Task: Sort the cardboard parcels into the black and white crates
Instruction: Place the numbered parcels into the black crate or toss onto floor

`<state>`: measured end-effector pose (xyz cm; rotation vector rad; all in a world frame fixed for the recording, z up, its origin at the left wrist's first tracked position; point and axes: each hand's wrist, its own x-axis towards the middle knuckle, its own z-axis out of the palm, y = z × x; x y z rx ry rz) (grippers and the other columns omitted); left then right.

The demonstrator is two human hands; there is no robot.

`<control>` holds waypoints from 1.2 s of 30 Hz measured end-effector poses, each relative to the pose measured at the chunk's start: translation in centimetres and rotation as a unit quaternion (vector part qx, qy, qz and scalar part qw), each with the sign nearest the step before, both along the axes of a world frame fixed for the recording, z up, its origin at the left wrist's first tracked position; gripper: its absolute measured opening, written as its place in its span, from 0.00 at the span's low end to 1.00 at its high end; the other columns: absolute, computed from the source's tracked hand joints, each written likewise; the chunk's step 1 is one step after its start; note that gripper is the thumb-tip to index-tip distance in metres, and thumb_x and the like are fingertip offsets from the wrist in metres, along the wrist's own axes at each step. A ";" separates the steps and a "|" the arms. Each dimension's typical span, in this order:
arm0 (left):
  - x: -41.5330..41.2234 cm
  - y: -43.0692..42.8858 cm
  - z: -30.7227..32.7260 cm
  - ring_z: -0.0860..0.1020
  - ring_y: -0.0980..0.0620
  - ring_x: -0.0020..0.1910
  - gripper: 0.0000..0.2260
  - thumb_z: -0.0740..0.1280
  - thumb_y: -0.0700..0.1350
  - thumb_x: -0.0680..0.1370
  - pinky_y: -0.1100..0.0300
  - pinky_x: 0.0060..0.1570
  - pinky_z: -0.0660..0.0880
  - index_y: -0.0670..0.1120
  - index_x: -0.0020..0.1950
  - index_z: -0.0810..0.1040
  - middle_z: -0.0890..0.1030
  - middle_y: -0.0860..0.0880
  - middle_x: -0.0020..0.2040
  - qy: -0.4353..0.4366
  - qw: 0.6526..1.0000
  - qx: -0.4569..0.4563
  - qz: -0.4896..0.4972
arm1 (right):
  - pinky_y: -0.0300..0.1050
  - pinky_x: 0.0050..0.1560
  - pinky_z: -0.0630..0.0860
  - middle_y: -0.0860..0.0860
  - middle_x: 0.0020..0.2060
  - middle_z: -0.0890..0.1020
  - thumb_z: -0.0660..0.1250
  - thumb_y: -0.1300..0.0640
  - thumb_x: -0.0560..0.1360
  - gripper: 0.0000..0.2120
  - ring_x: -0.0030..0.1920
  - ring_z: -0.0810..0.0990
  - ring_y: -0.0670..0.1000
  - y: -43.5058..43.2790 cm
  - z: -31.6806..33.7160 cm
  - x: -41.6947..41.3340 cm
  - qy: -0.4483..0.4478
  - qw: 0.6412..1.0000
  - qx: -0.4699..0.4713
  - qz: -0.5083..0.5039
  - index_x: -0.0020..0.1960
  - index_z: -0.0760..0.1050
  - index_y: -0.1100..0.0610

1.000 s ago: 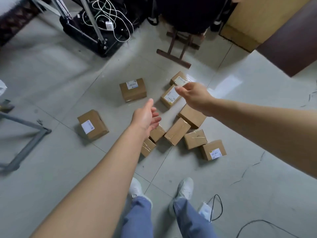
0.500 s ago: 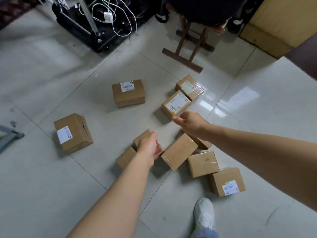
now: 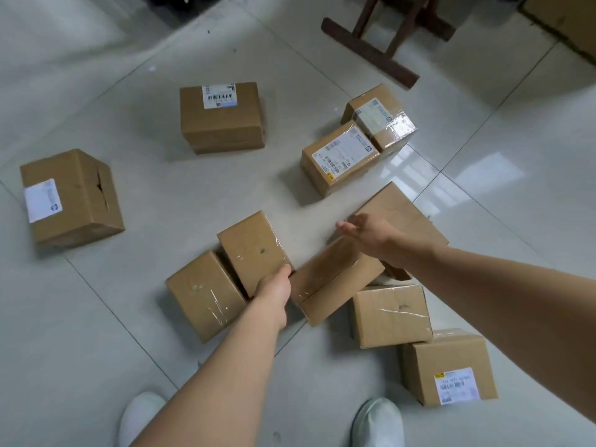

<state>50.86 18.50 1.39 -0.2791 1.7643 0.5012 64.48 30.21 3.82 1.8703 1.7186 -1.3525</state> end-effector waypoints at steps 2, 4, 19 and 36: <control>0.1 0.4 -1.5 0.74 0.43 0.50 0.13 0.63 0.52 0.79 0.54 0.50 0.70 0.47 0.60 0.71 0.77 0.44 0.50 -0.038 0.999 0.003 0.027 | 0.49 0.61 0.72 0.60 0.62 0.75 0.57 0.43 0.79 0.26 0.61 0.75 0.59 0.0 -1.7 0.1 -0.006 1.000 -0.003 0.000 0.67 0.69 0.63; 0.3 0.6 -2.3 0.74 0.48 0.40 0.12 0.63 0.52 0.79 0.60 0.36 0.66 0.45 0.57 0.74 0.79 0.46 0.44 -0.067 0.997 0.012 0.043 | 0.46 0.62 0.69 0.60 0.65 0.73 0.57 0.43 0.79 0.28 0.64 0.72 0.59 -0.2 -3.2 0.2 -0.009 1.000 -0.013 -0.009 0.69 0.67 0.63; -1.9 3.4 14.7 0.79 0.45 0.41 0.10 0.63 0.52 0.79 0.56 0.32 0.76 0.47 0.55 0.73 0.80 0.45 0.45 -0.020 0.997 0.064 0.043 | 0.42 0.41 0.74 0.52 0.49 0.77 0.61 0.45 0.78 0.18 0.44 0.76 0.50 2.2 14.7 -1.0 0.064 0.981 0.092 -0.161 0.56 0.72 0.60; -20.6 5.0 59.5 0.80 0.43 0.47 0.14 0.67 0.53 0.76 0.43 0.54 0.77 0.45 0.37 0.74 0.81 0.44 0.47 0.209 0.912 0.329 0.126 | 0.41 0.34 0.67 0.48 0.42 0.74 0.62 0.41 0.75 0.19 0.40 0.72 0.45 1.6 58.9 -17.2 0.253 0.895 0.297 -0.217 0.50 0.71 0.58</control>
